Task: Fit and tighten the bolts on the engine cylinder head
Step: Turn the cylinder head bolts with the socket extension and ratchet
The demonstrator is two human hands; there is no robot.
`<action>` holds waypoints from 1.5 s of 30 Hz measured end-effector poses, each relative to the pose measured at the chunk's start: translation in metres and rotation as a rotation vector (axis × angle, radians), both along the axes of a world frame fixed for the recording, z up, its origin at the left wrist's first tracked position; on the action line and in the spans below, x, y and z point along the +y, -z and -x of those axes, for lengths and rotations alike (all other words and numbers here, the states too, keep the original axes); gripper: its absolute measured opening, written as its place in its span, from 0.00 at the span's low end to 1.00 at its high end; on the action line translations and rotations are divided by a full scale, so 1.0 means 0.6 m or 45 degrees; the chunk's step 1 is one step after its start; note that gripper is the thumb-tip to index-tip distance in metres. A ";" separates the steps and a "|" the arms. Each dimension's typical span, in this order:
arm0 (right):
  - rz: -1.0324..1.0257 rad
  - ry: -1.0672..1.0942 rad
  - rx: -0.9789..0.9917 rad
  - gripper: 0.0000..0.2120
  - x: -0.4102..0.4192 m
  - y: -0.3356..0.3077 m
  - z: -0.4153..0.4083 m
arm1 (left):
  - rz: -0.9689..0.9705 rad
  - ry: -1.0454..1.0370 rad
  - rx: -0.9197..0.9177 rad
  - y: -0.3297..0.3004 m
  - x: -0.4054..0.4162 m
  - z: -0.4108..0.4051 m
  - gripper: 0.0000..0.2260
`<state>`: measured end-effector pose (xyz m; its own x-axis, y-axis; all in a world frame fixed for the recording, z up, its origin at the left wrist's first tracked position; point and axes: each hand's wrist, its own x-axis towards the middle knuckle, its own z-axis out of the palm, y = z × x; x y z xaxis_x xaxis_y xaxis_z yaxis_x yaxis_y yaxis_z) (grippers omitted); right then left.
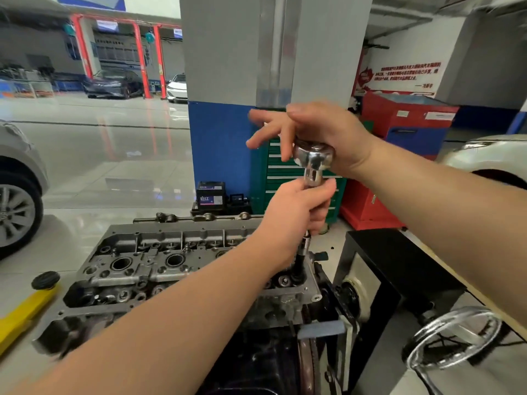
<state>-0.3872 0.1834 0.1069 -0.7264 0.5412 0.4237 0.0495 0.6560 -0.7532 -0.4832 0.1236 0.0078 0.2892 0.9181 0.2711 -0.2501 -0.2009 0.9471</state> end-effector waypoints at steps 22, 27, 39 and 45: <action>-1.093 0.105 -0.595 0.16 -0.008 -0.018 -0.035 | -0.015 0.412 -0.030 0.000 0.027 0.026 0.13; -1.082 0.424 -0.554 0.20 -0.016 -0.003 -0.011 | -0.105 0.007 -0.008 0.025 0.015 0.015 0.09; -1.215 1.173 -0.916 0.34 -0.076 0.006 -0.033 | -0.023 0.094 -0.003 0.034 0.022 -0.010 0.19; -1.203 0.506 -0.749 0.26 -0.050 -0.006 -0.086 | -0.037 0.334 0.105 0.025 0.036 0.004 0.19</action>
<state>-0.3355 0.1535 0.1103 -0.7947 0.4243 0.4341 0.5530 0.8009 0.2296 -0.4856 0.1453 -0.0074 0.5386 0.8009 0.2619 -0.2192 -0.1670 0.9613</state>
